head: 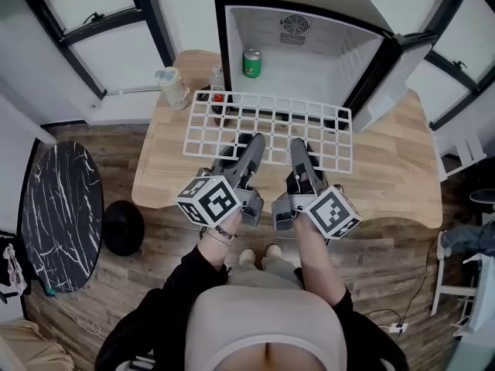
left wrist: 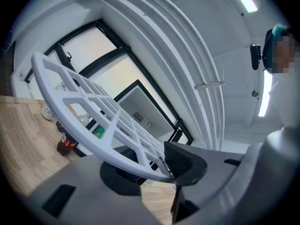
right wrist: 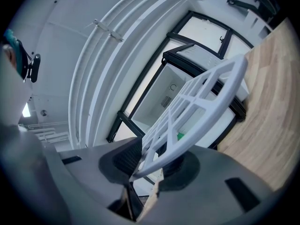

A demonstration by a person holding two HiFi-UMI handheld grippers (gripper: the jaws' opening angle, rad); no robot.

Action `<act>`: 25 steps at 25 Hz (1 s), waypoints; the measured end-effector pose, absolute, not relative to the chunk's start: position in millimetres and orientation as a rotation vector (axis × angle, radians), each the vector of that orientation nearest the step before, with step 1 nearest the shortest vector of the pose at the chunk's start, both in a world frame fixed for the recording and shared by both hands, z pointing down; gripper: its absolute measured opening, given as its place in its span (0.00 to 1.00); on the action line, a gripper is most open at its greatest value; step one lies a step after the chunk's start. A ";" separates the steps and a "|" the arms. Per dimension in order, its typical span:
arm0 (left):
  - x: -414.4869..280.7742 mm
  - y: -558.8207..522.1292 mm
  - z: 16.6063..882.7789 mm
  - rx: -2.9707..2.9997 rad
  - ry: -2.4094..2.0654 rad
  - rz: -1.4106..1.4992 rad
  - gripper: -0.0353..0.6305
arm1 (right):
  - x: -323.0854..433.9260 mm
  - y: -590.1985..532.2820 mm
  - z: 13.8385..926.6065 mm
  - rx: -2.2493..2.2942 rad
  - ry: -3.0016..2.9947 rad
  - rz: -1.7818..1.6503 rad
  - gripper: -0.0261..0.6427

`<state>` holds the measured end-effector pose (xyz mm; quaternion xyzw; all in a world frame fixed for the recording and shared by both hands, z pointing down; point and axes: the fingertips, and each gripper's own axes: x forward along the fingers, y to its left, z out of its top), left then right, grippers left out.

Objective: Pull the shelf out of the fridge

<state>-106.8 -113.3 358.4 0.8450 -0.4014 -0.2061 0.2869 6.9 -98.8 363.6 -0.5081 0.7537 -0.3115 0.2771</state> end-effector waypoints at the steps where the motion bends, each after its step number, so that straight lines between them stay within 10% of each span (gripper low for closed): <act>1: -107.2 -113.1 357.8 2.259 -1.073 -0.553 0.29 | 6.5 -98.6 362.2 -1.363 2.026 -0.833 0.21; 25: -83.2 -50.8 348.4 2.286 -1.092 -0.561 0.29 | 32.1 -38.3 357.2 -1.337 2.032 -0.810 0.21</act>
